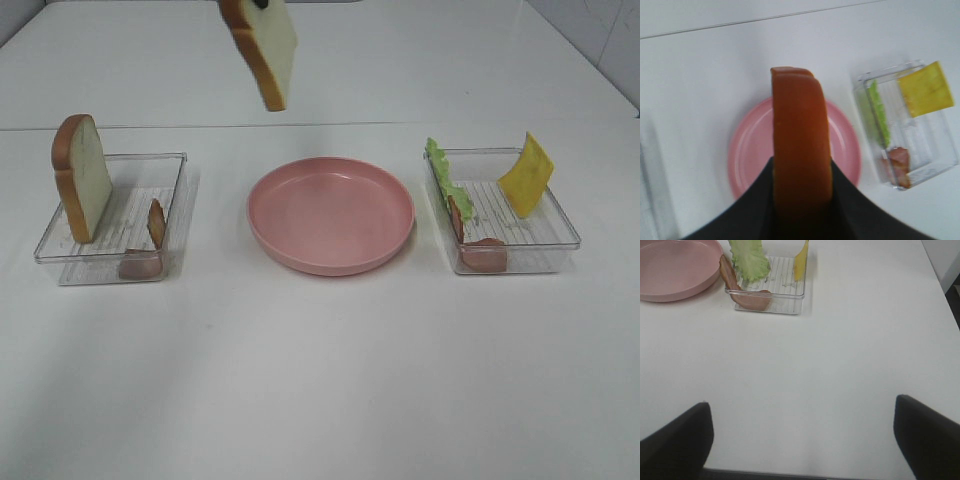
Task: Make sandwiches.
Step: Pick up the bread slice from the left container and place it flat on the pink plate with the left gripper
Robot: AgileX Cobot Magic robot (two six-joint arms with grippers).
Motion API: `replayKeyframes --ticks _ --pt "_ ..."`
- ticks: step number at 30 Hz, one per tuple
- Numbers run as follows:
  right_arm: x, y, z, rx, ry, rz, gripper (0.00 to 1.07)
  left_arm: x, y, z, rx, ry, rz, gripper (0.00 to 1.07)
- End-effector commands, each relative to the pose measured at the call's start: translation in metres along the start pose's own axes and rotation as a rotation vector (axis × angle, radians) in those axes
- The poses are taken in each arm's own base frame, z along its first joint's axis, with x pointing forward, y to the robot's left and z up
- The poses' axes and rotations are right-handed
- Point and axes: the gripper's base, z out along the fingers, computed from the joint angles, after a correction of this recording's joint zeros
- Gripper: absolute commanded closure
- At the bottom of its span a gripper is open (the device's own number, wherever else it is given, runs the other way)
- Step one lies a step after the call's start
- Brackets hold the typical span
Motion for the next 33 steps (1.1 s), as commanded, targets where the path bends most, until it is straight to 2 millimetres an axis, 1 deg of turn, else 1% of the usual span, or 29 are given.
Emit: replayKeyframes --ticks 1,2,3,4,5,6,7,8,9,10,11,12,13,14,15,16,17,19,20,21,22,24,25,27,28,29,33 --pt "0.002 0.0 -0.003 0.005 -0.036 -0.006 0.13 0.0 -0.018 0.015 0.152 -0.022 -0.023 1.07" --pt "0.002 0.0 -0.003 0.005 -0.036 -0.006 0.13 0.0 -0.018 0.015 0.152 -0.022 -0.023 1.07" --pt "0.002 0.0 -0.003 0.005 -0.036 -0.006 0.13 0.003 -0.019 0.026 0.194 0.005 -0.04 1.07" --pt "0.002 0.0 -0.003 0.005 -0.036 -0.006 0.13 0.003 -0.019 0.026 0.194 0.005 -0.04 1.07" --pt "0.002 0.0 -0.003 0.005 -0.036 -0.006 0.13 0.005 -0.02 0.033 0.217 0.024 -0.054 1.07" --pt "0.002 0.0 -0.003 0.005 -0.036 -0.006 0.13 0.009 -0.02 0.045 0.248 0.058 -0.068 1.07" --pt "0.002 0.0 -0.003 0.005 -0.036 -0.006 0.13 0.009 -0.02 0.045 0.248 0.058 -0.068 1.07" --pt "0.002 0.0 -0.003 0.005 -0.036 -0.006 0.13 0.012 -0.02 0.052 0.258 0.077 -0.074 1.07" --pt "0.002 0.0 -0.003 0.005 -0.036 -0.006 0.13 0.017 -0.018 0.065 0.273 0.114 -0.081 1.07" --pt "0.002 0.0 -0.003 0.005 -0.036 -0.006 0.13 0.017 -0.018 0.065 0.273 0.114 -0.081 1.07" --pt "0.002 0.0 -0.003 0.005 -0.036 -0.006 0.13 0.022 -0.016 0.078 0.28 0.152 -0.098 1.07" --pt "0.002 0.0 -0.003 0.005 -0.036 -0.006 0.13 0.022 -0.016 0.078 0.28 0.152 -0.098 1.07" --pt "0.002 0.0 -0.003 0.005 -0.036 -0.006 0.13 0.025 -0.015 0.085 0.283 0.172 -0.107 1.07" --pt "0.002 0.0 -0.003 0.005 -0.036 -0.006 0.13 0.031 -0.012 0.099 0.287 0.21 -0.125 1.07" --pt "0.002 0.0 -0.003 0.005 -0.036 -0.006 0.13 0.031 -0.012 0.099 0.287 0.21 -0.125 1.07" --pt "0.002 0.0 -0.003 0.005 -0.036 -0.006 0.13 0.036 -0.01 0.11 0.298 0.237 -0.145 1.07" --pt "0.002 0.0 -0.003 0.005 -0.036 -0.006 0.13 0.036 -0.01 0.11 0.298 0.237 -0.145 1.07" --pt "0.002 0.0 -0.003 0.005 -0.036 -0.006 0.13 0.043 -0.007 0.126 0.302 0.267 -0.168 1.07" --pt "0.002 0.0 -0.003 0.005 -0.036 -0.006 0.13 0.043 -0.007 0.126 0.302 0.267 -0.168 1.07" --pt "0.002 0.0 -0.003 0.005 -0.036 -0.006 0.13 0.047 -0.004 0.134 0.298 0.282 -0.175 1.07" --pt "0.002 0.0 -0.003 0.005 -0.036 -0.006 0.13 0.047 -0.004 0.134 0.298 0.282 -0.175 1.07" --pt "0.002 0.0 -0.003 0.005 -0.036 -0.006 0.13 0.052 -0.001 0.145 0.291 0.302 -0.184 1.07" --pt "0.002 0.0 -0.003 0.005 -0.036 -0.006 0.13 0.052 -0.001 0.145 0.291 0.302 -0.184 1.07" --pt "0.002 0.0 -0.003 0.005 -0.036 -0.006 0.13 0.056 0.003 0.155 0.283 0.317 -0.193 1.07" --pt "0.002 0.0 -0.003 0.005 -0.036 -0.006 0.13 0.056 0.003 0.155 0.283 0.317 -0.193 1.07" --pt "0.002 0.0 -0.003 0.005 -0.036 -0.006 0.13 0.059 0.005 0.162 0.277 0.32 -0.198 1.07" --pt "0.002 0.0 -0.003 0.005 -0.036 -0.006 0.13 0.06 0.007 0.168 0.273 0.309 -0.206 1.07"
